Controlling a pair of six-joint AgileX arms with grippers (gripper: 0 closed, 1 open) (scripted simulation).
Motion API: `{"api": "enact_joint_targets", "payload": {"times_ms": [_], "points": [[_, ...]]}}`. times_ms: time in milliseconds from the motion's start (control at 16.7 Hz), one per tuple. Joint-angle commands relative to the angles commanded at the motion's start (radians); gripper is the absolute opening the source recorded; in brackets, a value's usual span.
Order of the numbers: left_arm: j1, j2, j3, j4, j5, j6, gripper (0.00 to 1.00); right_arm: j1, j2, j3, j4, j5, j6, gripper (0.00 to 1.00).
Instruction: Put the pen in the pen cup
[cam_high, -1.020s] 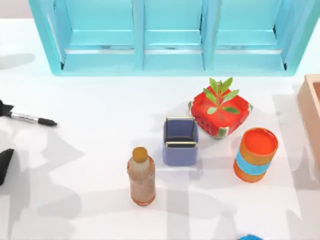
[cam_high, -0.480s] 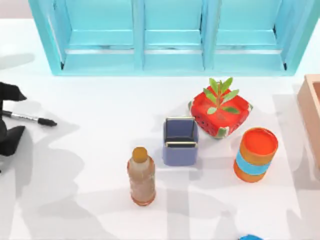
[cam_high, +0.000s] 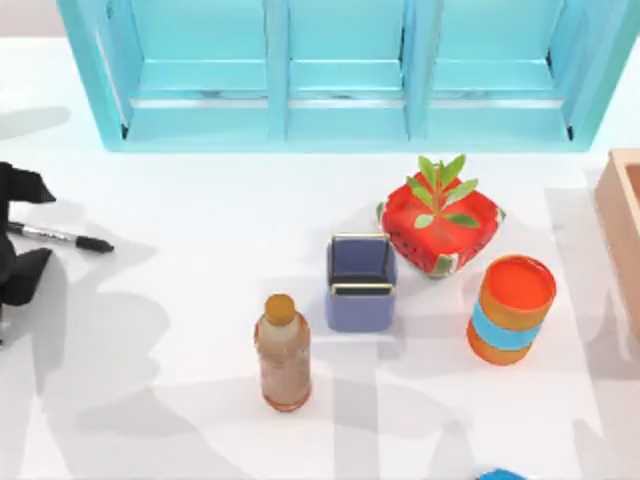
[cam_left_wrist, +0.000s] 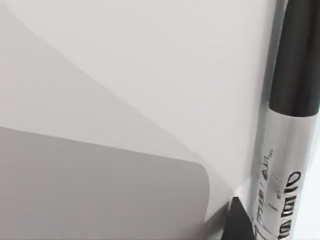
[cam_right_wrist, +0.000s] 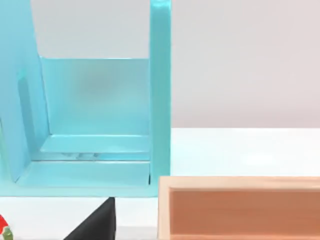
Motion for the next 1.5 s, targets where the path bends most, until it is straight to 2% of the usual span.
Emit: {"api": "enact_joint_targets", "payload": {"times_ms": [660,1140,1200,1500], "points": [[0.000,0.000,0.000,0.000,0.000,0.000,0.02,0.000,0.000,0.000,0.000,0.000,0.000,1.00],[0.000,0.000,0.000,0.000,0.000,0.000,0.00,0.000,0.000,0.000,0.000,0.000,0.000,1.00],[0.032,-0.220,0.031,-0.465,-0.040,0.094,0.00,0.000,0.000,0.000,0.000,0.000,0.000,1.00],[0.053,-0.323,0.015,-0.575,-0.030,0.107,0.00,0.000,0.000,0.000,0.000,0.000,0.000,1.00]]}}
